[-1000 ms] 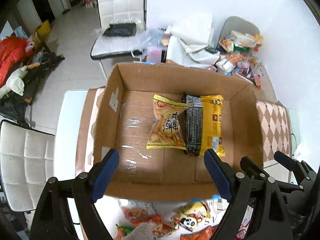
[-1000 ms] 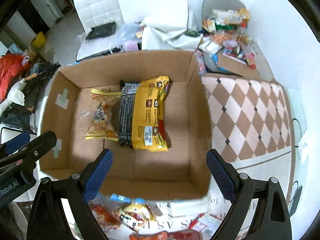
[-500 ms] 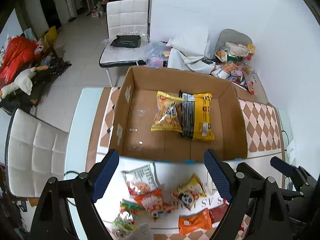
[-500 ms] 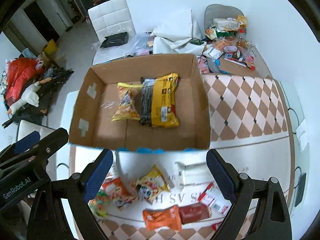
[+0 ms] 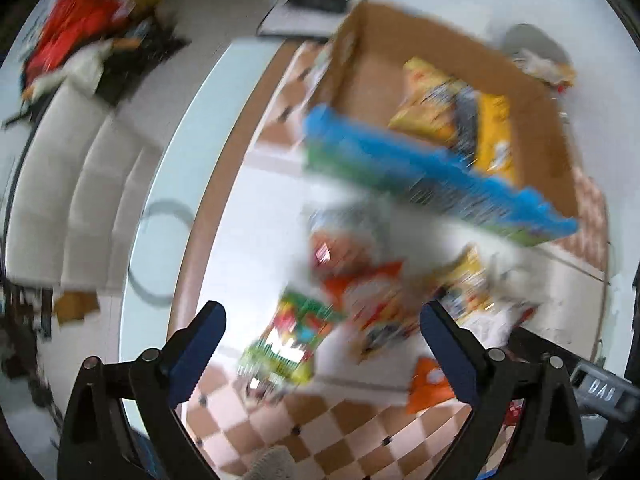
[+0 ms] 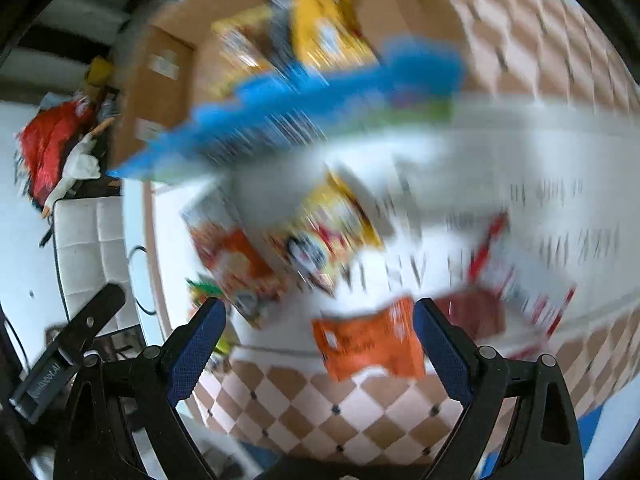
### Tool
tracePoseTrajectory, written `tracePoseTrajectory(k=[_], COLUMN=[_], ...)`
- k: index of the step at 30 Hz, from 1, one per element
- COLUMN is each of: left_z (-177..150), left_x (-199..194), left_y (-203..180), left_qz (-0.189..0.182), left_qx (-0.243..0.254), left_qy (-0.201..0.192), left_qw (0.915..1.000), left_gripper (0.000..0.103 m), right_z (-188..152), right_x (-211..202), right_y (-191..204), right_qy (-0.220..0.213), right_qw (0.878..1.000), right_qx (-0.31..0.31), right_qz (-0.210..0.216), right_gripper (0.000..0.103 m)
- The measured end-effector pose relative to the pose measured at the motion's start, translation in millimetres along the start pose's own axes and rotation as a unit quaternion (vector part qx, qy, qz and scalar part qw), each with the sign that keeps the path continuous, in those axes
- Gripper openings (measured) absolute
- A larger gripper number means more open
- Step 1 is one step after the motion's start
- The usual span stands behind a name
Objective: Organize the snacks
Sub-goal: 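Grasp the orange packet with the right tool while the left tool grasps the pale green packet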
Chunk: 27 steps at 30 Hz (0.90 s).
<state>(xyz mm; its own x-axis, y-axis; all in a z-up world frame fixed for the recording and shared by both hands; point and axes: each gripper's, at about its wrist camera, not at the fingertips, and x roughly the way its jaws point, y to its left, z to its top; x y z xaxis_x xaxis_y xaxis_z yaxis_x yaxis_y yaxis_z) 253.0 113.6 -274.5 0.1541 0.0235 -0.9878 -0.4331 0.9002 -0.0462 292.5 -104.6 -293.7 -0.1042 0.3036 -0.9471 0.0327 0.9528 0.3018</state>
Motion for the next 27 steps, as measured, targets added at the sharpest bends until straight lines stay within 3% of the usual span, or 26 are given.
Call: tracePoseTrajectory(k=[3, 6, 12, 15, 20, 23, 27], left_z=[-24.9, -44.2, -60.1, -58.2, -54.2, -57.2, -66.7], left_x=[23.9, 39.9, 59.5, 64.6, 76.2, 79.8, 89.0], left_y=[21.3, 42.8, 68.0, 71.3, 55.9, 42.6, 27.4], left_qz=[0.020, 0.025, 0.031, 0.037, 0.029, 0.033, 0.043], left_qx=[-0.026, -0.056, -0.078, -0.055, 0.055, 0.122, 0.183], left_qy=[0.035, 0.064, 0.091, 0.088, 0.094, 0.094, 0.102], left_qw=[0.9988, 0.9961, 0.9924, 0.9939, 0.9936, 0.9875, 0.9768], left_gripper=[0.099, 0.099, 0.099, 0.099, 0.099, 0.099, 0.099], right_z=[-21.2, -43.0, -56.1, -51.9, -43.9, -43.0, -51.3], right_x=[37.5, 70.3, 101.4, 105.8, 112.7, 116.1, 122.1], right_y=[-31.5, -57.2, -71.7, -70.5, -51.7, -30.2, -6.7], right_qy=[0.058, 0.105, 0.097, 0.084, 0.086, 0.101, 0.126], right_qw=[0.996, 0.982, 0.962, 0.958, 0.969, 0.981, 0.985], right_qx=[0.072, 0.153, 0.253, 0.272, 0.230, 0.152, 0.044], right_qz=[0.007, 0.027, 0.027, 0.014, -0.030, -0.067, -0.111], right_gripper=[0.097, 0.097, 0.096, 0.088, 0.073, 0.061, 0.061])
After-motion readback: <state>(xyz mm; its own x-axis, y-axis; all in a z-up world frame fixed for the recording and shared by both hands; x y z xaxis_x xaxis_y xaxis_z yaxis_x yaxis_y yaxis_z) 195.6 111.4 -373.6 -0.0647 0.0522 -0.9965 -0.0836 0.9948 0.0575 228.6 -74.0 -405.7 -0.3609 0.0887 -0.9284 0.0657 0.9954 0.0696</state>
